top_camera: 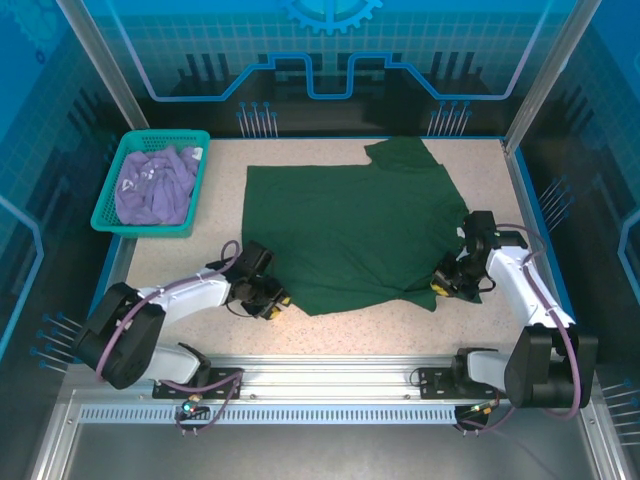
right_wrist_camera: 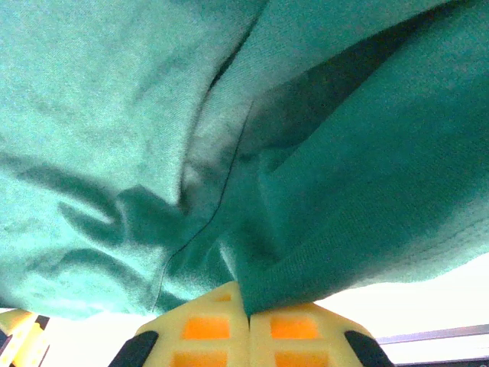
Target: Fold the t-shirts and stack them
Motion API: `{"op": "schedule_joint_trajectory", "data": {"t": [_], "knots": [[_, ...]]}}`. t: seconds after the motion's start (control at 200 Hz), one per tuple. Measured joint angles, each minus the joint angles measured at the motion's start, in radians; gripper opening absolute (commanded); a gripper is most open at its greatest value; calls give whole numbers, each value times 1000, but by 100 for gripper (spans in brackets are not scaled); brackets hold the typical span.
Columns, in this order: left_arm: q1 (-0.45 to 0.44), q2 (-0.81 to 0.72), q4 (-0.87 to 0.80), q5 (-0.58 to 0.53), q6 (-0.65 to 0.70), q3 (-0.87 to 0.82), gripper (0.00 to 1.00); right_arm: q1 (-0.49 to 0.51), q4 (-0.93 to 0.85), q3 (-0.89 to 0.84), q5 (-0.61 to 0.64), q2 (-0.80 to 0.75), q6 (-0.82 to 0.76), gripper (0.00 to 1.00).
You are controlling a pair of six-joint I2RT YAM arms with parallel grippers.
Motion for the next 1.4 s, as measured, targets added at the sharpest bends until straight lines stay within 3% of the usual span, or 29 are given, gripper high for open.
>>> {"op": "schedule_joint_trajectory", "data": {"t": [0.835,1.126,1.316,1.401], "knots": [[-56,279,-354,-76,193,322,26,0,8,-8,-8,-2,0,0],[-66,369,-431,-89,271,426,14,0,15,-12,-8,-2,0,0],[-68,387,-457,-90,317,452,0,0,16,-12,-8,-2,0,0],[-68,385,-459,-91,334,452,0,0,16,-12,-8,-2,0,0]]}}
